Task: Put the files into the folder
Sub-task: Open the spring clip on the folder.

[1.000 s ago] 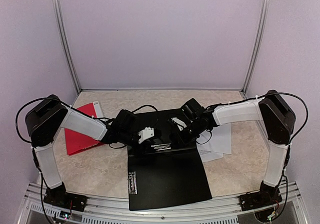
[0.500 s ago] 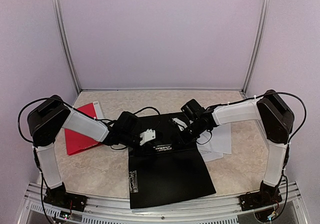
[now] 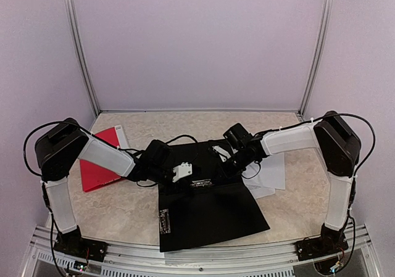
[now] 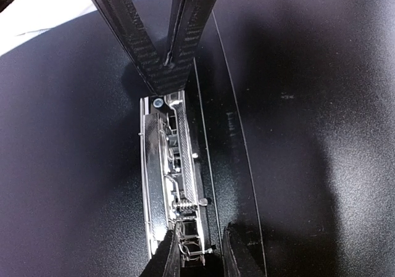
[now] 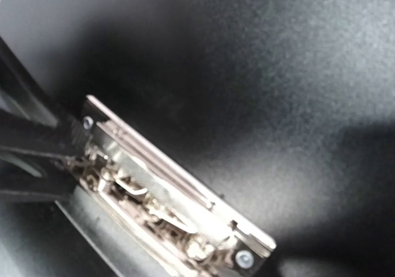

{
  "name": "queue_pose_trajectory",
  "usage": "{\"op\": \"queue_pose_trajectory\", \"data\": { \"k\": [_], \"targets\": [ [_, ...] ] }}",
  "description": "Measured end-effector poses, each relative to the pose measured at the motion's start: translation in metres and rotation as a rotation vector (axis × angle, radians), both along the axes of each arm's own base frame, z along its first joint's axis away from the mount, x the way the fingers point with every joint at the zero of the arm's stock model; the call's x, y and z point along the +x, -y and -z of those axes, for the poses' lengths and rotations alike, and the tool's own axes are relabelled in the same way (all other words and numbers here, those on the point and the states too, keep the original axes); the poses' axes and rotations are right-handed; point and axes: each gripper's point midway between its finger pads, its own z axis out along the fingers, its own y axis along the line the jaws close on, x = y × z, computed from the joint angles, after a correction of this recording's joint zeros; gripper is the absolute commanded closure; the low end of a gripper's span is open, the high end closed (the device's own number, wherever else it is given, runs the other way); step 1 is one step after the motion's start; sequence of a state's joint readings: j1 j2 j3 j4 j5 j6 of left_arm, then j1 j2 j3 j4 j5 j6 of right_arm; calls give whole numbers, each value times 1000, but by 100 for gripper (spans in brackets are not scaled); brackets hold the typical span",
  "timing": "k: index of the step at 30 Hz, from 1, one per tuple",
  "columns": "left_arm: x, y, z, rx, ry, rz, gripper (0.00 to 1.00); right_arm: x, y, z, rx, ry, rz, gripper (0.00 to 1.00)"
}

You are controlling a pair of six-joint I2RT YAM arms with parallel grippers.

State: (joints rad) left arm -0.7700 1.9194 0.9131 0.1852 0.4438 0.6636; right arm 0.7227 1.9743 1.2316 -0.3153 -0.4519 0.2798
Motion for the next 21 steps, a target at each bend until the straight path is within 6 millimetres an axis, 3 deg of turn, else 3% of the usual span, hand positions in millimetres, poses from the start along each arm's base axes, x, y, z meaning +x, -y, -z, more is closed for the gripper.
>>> {"op": "queue_pose_trajectory", "data": {
  "k": [21],
  "targets": [
    [1,-1,1,3,24,15,82,15,-3,0,10,38,6,100]
  ]
}}
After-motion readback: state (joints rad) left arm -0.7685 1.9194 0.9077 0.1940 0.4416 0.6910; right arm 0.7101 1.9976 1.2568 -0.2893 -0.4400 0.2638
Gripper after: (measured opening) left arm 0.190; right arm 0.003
